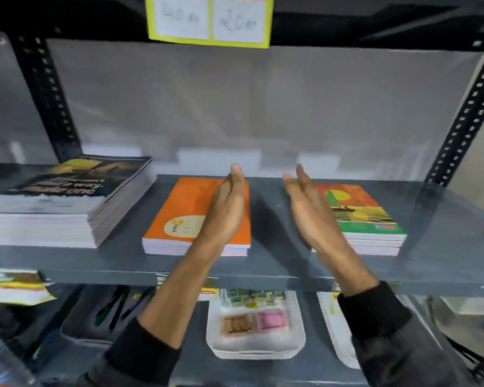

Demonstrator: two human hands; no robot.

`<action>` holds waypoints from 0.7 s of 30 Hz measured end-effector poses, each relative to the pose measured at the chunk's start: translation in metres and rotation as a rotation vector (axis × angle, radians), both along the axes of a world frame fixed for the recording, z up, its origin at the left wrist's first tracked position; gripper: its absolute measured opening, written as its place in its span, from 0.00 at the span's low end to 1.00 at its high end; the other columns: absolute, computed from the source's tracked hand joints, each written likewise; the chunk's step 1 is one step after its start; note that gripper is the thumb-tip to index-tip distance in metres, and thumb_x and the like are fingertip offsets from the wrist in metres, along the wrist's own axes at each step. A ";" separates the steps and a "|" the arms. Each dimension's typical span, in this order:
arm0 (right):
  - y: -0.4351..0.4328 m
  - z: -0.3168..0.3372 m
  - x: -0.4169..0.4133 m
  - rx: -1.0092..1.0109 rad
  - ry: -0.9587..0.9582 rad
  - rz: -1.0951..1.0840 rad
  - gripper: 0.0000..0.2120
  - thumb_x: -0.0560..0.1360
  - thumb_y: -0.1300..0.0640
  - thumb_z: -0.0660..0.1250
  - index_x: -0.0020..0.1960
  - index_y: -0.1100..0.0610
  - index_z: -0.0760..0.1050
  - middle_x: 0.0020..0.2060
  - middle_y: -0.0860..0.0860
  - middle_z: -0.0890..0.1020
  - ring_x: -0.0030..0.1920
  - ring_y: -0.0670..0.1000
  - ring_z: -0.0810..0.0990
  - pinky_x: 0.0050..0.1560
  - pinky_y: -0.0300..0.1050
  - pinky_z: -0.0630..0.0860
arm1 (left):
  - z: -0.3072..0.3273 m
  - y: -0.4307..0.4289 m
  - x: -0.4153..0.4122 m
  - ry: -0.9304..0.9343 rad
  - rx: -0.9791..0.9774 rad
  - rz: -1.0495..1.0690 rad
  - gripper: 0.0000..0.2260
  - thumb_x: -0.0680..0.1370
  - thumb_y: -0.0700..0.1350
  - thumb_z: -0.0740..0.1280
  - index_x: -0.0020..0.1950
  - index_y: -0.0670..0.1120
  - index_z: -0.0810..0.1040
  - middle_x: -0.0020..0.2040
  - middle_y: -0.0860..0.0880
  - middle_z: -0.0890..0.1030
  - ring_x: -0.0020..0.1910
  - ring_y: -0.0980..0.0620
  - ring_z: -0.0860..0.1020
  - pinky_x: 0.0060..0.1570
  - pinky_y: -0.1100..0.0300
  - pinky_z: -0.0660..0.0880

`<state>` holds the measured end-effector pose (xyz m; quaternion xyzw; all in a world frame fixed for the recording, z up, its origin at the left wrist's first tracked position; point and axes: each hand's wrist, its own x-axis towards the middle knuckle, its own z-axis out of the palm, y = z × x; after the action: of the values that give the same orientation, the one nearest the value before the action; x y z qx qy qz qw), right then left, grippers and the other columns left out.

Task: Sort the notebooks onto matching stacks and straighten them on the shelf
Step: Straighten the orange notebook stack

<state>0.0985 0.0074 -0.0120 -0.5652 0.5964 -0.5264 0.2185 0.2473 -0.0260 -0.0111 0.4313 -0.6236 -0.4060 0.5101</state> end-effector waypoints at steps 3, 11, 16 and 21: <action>-0.013 -0.012 0.035 0.060 0.119 -0.008 0.32 0.80 0.38 0.55 0.80 0.47 0.52 0.78 0.50 0.62 0.77 0.51 0.59 0.73 0.45 0.55 | -0.007 -0.008 0.044 -0.232 -0.140 0.103 0.27 0.84 0.61 0.48 0.78 0.49 0.66 0.79 0.51 0.66 0.78 0.54 0.62 0.71 0.66 0.54; -0.005 -0.049 0.063 0.067 0.438 0.115 0.30 0.72 0.31 0.62 0.69 0.43 0.73 0.68 0.38 0.70 0.71 0.40 0.68 0.59 0.26 0.60 | -0.051 -0.021 0.143 -0.668 -0.352 0.144 0.20 0.82 0.58 0.61 0.67 0.50 0.79 0.74 0.52 0.74 0.72 0.56 0.71 0.68 0.60 0.69; 0.006 -0.057 0.061 0.026 0.329 0.132 0.36 0.64 0.27 0.67 0.67 0.44 0.76 0.56 0.32 0.80 0.52 0.25 0.76 0.49 0.19 0.66 | -0.071 -0.016 0.175 -0.374 -0.264 0.032 0.28 0.71 0.67 0.68 0.65 0.54 0.81 0.73 0.59 0.70 0.61 0.80 0.69 0.64 0.71 0.70; 0.003 -0.059 0.061 0.013 0.296 0.144 0.33 0.64 0.31 0.70 0.65 0.45 0.78 0.53 0.27 0.78 0.51 0.27 0.78 0.50 0.20 0.68 | -0.076 -0.013 0.180 -0.282 -0.272 0.080 0.34 0.65 0.69 0.71 0.64 0.50 0.82 0.66 0.49 0.81 0.57 0.69 0.76 0.53 0.71 0.77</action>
<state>0.1590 0.0108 -0.0707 -0.6763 0.5836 -0.4166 0.1690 0.4276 -0.0392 -0.0871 0.4356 -0.7202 -0.2332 0.4870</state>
